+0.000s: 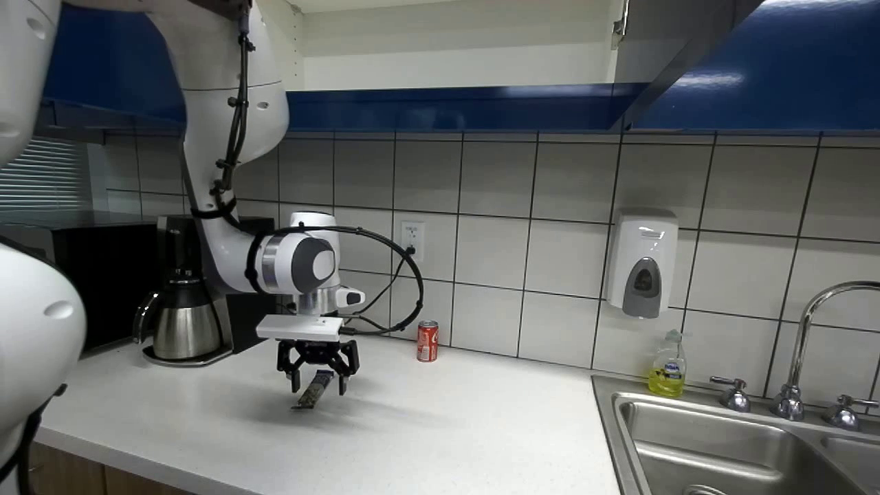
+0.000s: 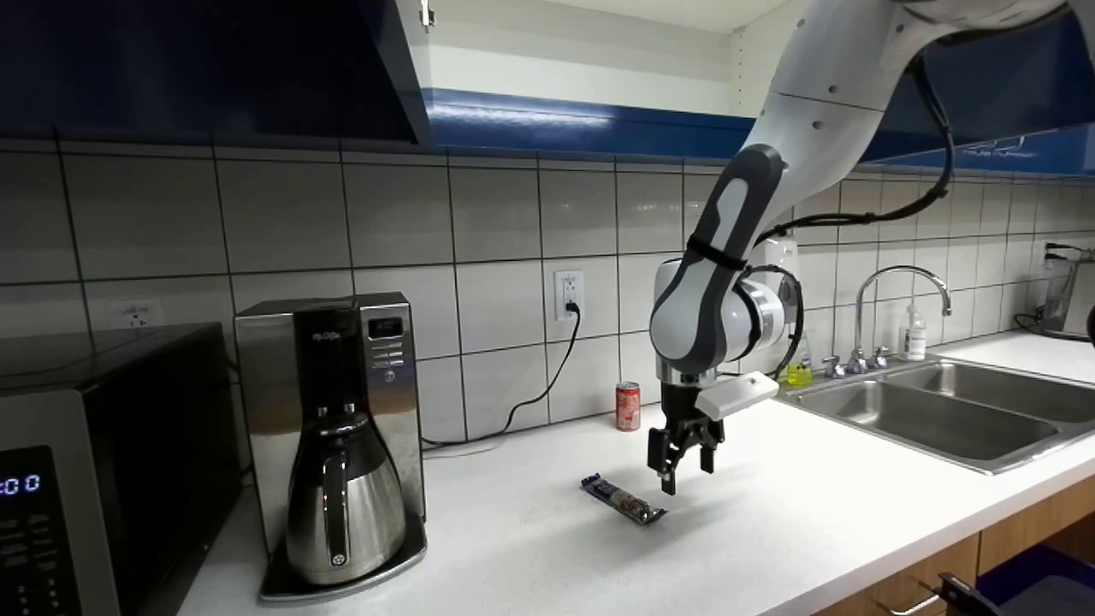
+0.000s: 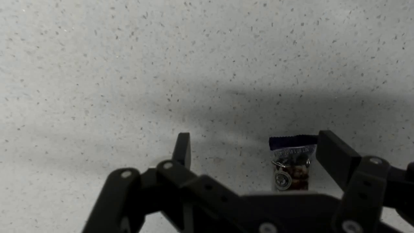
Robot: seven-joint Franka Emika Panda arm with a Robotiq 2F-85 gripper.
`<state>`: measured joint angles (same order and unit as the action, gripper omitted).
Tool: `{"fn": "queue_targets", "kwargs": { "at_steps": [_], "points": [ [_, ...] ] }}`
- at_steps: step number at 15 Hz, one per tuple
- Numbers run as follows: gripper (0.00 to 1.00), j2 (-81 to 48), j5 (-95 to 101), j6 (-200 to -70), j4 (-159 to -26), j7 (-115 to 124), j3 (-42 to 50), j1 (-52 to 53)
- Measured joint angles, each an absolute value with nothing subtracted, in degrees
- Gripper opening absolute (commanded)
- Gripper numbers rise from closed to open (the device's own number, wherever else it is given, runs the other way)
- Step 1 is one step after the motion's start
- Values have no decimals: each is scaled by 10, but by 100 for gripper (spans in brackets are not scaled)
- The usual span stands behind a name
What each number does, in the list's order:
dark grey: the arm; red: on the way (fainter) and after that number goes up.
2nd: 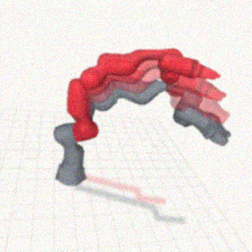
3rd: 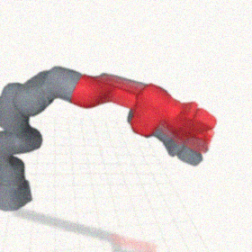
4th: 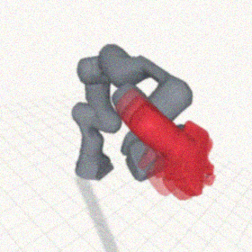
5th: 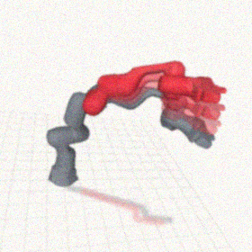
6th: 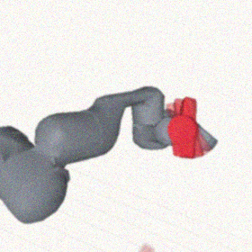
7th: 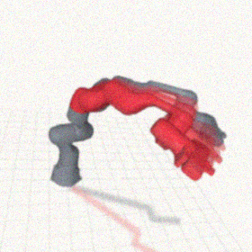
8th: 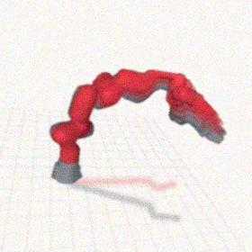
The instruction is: Put the candy bar in the cabinet
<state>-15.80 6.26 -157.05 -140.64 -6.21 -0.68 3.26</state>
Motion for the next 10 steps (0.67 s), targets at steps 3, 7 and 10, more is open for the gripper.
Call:
{"fn": "queue_targets", "kwargs": {
  "at_steps": [3, 7, 10],
  "points": [
    [100, -184, 71, -1571, -1381, -62, -7, 40],
    [100, -220, 85, -1571, -1346, -59, -6, 51],
    [100, -242, 91, -1571, -1323, -56, -6, 61]
  ]
}}
